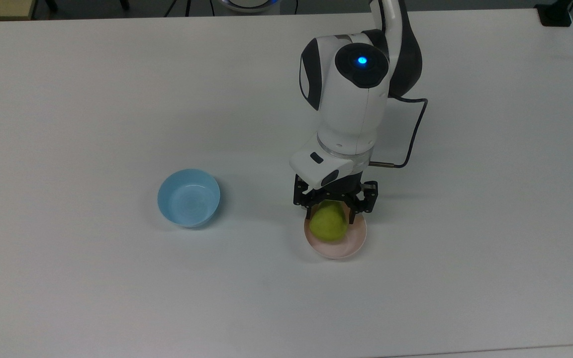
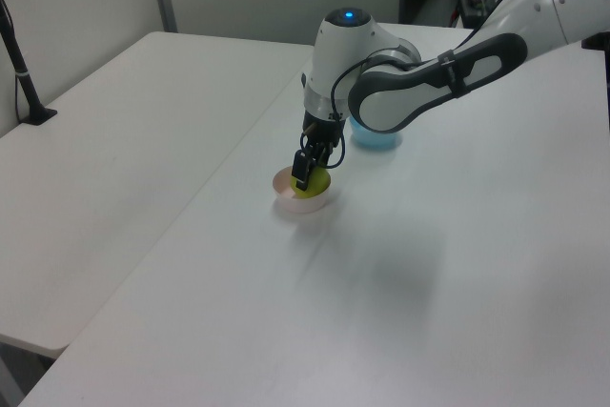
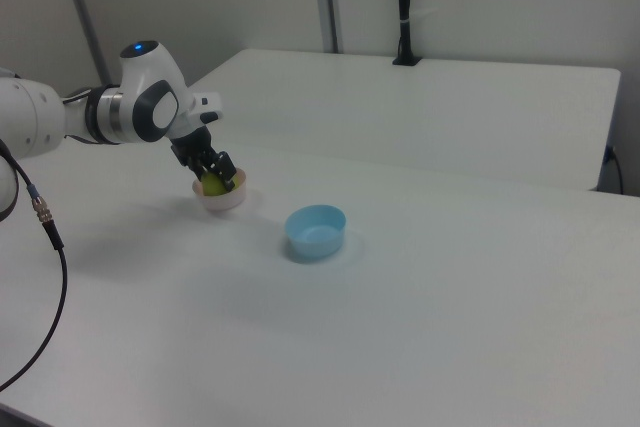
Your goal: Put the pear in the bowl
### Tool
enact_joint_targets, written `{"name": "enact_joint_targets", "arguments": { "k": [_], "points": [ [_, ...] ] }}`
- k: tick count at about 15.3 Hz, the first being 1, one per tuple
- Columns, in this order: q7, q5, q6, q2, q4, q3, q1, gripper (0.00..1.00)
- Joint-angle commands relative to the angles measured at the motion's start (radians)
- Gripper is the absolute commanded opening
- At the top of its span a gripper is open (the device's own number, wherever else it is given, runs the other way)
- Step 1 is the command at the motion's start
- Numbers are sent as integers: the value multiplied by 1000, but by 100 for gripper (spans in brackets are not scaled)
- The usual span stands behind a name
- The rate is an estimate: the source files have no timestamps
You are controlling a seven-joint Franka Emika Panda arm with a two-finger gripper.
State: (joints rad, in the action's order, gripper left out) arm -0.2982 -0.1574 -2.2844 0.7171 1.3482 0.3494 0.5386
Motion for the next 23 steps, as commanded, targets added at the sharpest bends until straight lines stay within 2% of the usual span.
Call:
{"name": "enact_joint_targets", "arguments": {
  "k": [1, 5, 8, 11, 14, 16, 20, 22, 23],
  "points": [
    [-5, -14, -6, -2, 5, 14, 18, 100],
    [-4, -11, 5, -43, 20, 14, 14, 100],
    [4, 24, 29, -169, 133, 14, 6, 100],
    [33, 81, 242, -276, 152, 8, -49, 100],
    [146, 87, 449, -411, 186, -52, -155, 100],
    [189, 114, 528, -502, 230, -96, -237, 100],
    [211, 174, 595, -634, 316, -286, -484, 100],
    [212, 176, 621, -659, 318, -306, -543, 100],
    [212, 176, 634, -662, 315, -306, -548, 100]
  ]
}}
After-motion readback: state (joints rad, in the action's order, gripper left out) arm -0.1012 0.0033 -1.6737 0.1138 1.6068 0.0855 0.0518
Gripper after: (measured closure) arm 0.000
